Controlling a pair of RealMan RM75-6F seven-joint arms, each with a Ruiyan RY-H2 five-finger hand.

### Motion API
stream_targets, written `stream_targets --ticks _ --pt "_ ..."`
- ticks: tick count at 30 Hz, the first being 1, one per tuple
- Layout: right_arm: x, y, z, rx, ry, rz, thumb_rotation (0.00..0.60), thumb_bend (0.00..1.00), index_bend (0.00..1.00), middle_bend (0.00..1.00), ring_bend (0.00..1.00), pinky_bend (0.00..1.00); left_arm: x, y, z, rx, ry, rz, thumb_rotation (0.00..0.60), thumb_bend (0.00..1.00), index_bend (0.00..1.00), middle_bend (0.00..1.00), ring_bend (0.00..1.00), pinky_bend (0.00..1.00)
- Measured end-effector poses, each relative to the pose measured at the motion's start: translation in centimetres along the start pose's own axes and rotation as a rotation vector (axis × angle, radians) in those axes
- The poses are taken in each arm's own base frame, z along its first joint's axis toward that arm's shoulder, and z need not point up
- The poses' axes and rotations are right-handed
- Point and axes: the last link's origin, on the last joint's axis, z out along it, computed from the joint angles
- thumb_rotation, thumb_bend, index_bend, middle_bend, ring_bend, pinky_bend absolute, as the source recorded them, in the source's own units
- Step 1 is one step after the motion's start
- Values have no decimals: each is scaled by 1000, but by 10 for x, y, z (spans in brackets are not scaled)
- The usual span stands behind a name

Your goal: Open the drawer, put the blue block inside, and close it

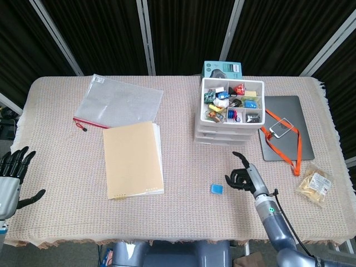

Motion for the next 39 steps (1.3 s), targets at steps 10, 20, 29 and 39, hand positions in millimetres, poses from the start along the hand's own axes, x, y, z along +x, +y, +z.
stream_targets --ticks 10,20,29,39 --pt "-23 -22 17 -14 -20 48 600 330 99 729 768 696 -4 2 8 17 -68 -40 600 184 10 0 0 0" --pt "-23 -17 33 -86 -12 173 600 332 99 729 768 697 -3 1 6 32 -83 -35 600 183 10 0 0 0" --pt "-25 -10 53 -165 0 268 600 342 101 729 767 697 -2 0 5 28 -81 -39 600 185 11 0 0 0" --pt "-41 -10 71 -209 -28 337 600 344 105 729 768 696 -1 1 6 17 -72 -32 600 184 11 0 0 0"
